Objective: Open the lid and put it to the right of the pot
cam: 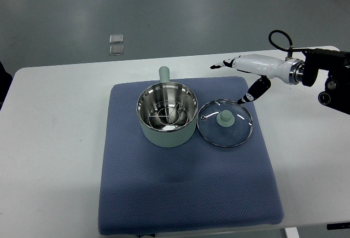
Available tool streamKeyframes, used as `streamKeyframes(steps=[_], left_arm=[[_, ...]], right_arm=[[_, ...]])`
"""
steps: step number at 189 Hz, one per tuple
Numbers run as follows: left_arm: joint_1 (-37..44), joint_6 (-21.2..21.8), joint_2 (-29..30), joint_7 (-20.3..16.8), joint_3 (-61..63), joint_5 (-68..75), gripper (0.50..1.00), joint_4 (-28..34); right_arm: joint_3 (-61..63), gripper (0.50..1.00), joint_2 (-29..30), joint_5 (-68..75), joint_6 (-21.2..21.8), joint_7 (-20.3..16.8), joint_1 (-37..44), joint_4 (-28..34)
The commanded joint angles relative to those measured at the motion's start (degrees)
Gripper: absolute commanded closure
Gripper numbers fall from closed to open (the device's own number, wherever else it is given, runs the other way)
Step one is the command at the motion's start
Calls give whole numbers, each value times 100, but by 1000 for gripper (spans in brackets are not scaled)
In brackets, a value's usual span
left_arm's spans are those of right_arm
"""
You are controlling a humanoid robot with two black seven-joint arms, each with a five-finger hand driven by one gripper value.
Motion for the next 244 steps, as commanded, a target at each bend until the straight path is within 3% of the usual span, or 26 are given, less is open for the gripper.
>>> streamKeyframes(steps=[1, 45, 48, 76, 77, 87, 125, 126, 149, 150, 155, 200, 221, 244], left_arm=[[-5, 1, 0, 0, 0, 0, 500, 0], [-5, 1, 0, 0, 0, 0, 500, 0], [-5, 1, 0, 0, 0, 0, 500, 0], [-5, 1, 0, 0, 0, 0, 500, 0], [4, 1, 0, 0, 0, 0, 500, 0], [-5, 1, 0, 0, 0, 0, 500, 0], [-5, 1, 0, 0, 0, 0, 500, 0], [-5, 1, 0, 0, 0, 0, 500, 0], [-5, 1, 0, 0, 0, 0, 500, 0], [-5, 1, 0, 0, 0, 0, 500, 0], [-5, 1, 0, 0, 0, 0, 500, 0], [-5, 1, 0, 0, 0, 0, 500, 0], [-5, 1, 0, 0, 0, 0, 500, 0], [-5, 1, 0, 0, 0, 0, 500, 0]], right_arm=[[1161, 583, 94, 647, 123, -28, -655, -116], [2507, 587, 551, 1791, 114, -81, -1376, -415], [3095, 589, 805, 2220, 114, -213, -1604, -582], [3992, 589, 1254, 2740, 123, -503, -1965, -758], [4401, 589, 1472, 2914, 123, -668, -2139, -801], [4826, 589, 1693, 3038, 123, -819, -2290, -854], [5908, 589, 2326, 3109, 149, -1127, -2668, -1013], [6248, 589, 2509, 3109, 193, -1266, -2816, -1021], [6699, 587, 2740, 3047, 352, -1505, -2993, -1022], [6934, 587, 2870, 3021, 491, -1679, -3132, -1013], [7050, 587, 2941, 3003, 554, -1742, -3213, -1013], [7306, 576, 3153, 3012, 536, -1689, -3424, -1022], [7656, 570, 3415, 3109, 536, -1400, -3564, -1022], [7666, 570, 3487, 3109, 554, -1391, -3696, -1013]])
